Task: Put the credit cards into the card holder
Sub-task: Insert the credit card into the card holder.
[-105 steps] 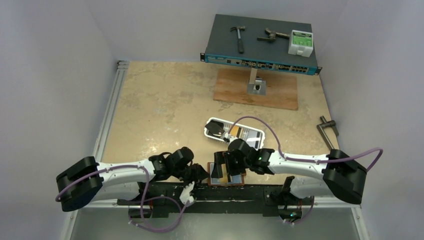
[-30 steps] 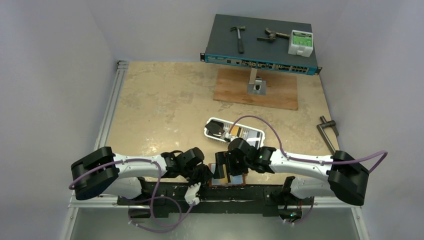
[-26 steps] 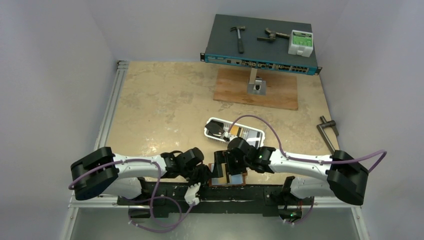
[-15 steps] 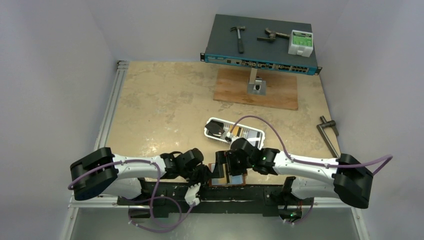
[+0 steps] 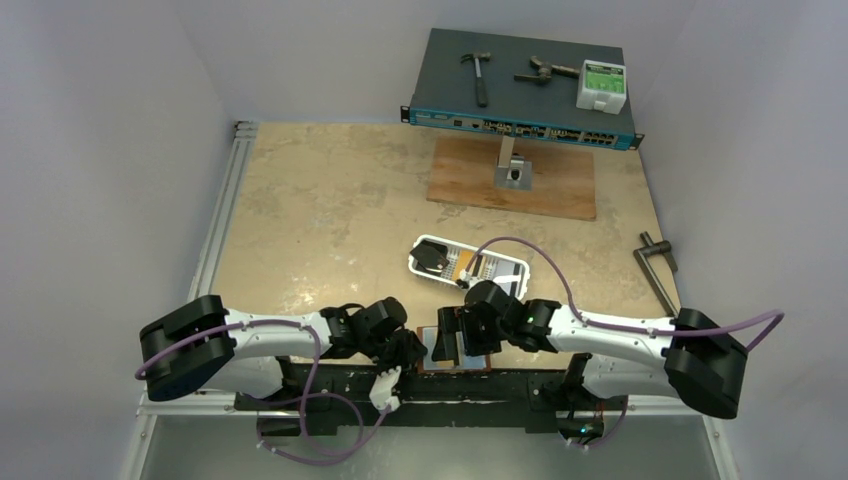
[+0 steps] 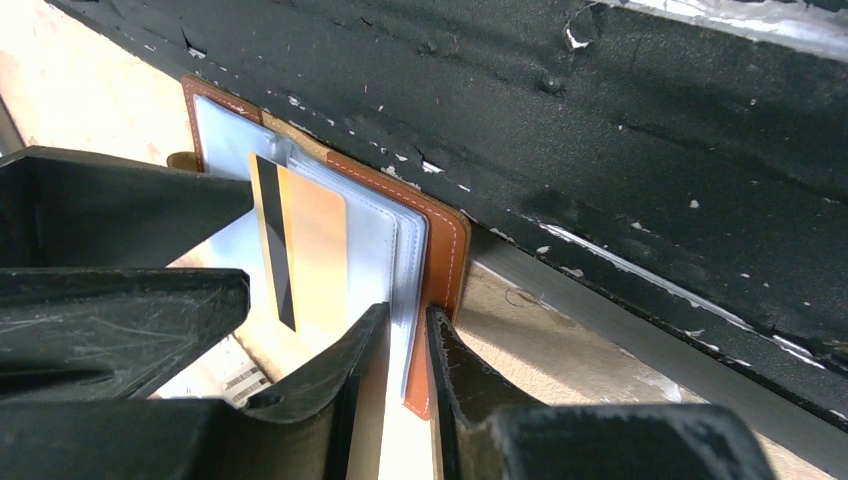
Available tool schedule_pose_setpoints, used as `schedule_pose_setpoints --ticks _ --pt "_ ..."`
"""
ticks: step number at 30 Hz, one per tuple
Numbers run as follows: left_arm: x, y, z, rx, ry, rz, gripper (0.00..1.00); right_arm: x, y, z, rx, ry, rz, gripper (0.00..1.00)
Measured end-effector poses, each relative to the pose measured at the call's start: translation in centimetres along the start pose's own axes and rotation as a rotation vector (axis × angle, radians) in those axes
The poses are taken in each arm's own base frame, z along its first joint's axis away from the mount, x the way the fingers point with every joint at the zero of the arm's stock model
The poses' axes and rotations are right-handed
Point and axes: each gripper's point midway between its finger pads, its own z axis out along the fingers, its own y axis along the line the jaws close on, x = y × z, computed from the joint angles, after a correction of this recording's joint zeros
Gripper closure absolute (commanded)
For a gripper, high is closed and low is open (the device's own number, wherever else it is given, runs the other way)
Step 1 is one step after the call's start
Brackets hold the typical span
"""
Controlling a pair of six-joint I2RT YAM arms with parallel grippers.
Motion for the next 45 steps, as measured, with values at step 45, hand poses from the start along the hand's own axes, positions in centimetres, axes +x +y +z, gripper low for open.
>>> schedule_pose_setpoints --ticks 45 --pt "-0.1 -0.1 -0.2 -0.050 0.015 -0.021 0.75 1.0 3.6 2.2 -0.035 0.087 -0.130 0.01"
